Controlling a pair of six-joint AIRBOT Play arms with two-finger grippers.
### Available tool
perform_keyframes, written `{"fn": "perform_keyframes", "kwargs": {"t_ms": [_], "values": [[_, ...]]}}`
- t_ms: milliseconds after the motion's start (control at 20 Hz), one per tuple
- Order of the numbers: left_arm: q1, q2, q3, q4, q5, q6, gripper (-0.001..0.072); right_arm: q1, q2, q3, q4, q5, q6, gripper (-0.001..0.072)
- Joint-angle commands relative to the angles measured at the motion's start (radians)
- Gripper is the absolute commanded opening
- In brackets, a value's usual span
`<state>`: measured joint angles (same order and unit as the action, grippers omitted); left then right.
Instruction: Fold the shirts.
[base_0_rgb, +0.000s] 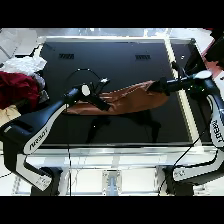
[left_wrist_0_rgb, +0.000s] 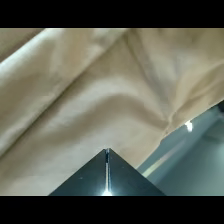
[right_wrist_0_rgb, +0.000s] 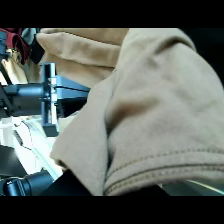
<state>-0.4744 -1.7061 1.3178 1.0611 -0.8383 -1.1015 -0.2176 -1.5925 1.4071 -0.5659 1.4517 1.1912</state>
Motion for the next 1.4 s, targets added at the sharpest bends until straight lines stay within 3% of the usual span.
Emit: {"fn": "perform_keyframes", "kwargs": {"t_ms": [0, 400, 600, 850, 1050, 1100, 1150, 1200, 1350], "values": [[-0.031, -0.021, 0.047, 0.002, 0.109, -0.077, 0.0014, 0.000, 0.004, 0.131, -0.089, 0.075, 0.093, 0.0015], [-0.023, -0.111, 0.179, 0.006, -0.013, -0.081, 0.0015, 0.114, 0.004, 0.161, -0.101, 0.064, 0.150, 0.0015], [0.079, 0.021, 0.201, 0.072, -0.012, -0.082, 0.0015, 0.229, 0.004, 0.166, -0.063, 0.024, 0.201, 0.0015], [0.319, 0.249, 0.201, 0.106, -0.020, -0.104, 0.0015, 0.448, -0.008, 0.309, -0.093, -0.210, 0.314, 0.0014], [0.425, 0.359, 0.201, 0.106, -0.068, -0.104, 0.0015, 0.618, -0.107, 0.376, -0.159, -0.426, 0.443, 0.0017], [0.436, 0.375, 0.201, 0.106, -0.085, -0.104, 0.0015, 0.656, -0.138, 0.380, -0.152, -0.510, 0.446, 0.0107], [0.444, 0.386, 0.201, 0.106, -0.101, -0.103, 0.0015, 0.686, -0.164, 0.380, -0.142, -0.578, 0.450, 0.0435], [0.447, 0.392, 0.201, 0.108, -0.110, -0.103, 0.0015, 0.708, -0.186, 0.380, -0.137, -0.624, 0.454, 0.0604], [0.449, 0.394, 0.201, 0.114, -0.116, -0.103, 0.0015, 0.723, -0.206, 0.380, -0.076, -0.633, 0.457, 0.0593]]}}
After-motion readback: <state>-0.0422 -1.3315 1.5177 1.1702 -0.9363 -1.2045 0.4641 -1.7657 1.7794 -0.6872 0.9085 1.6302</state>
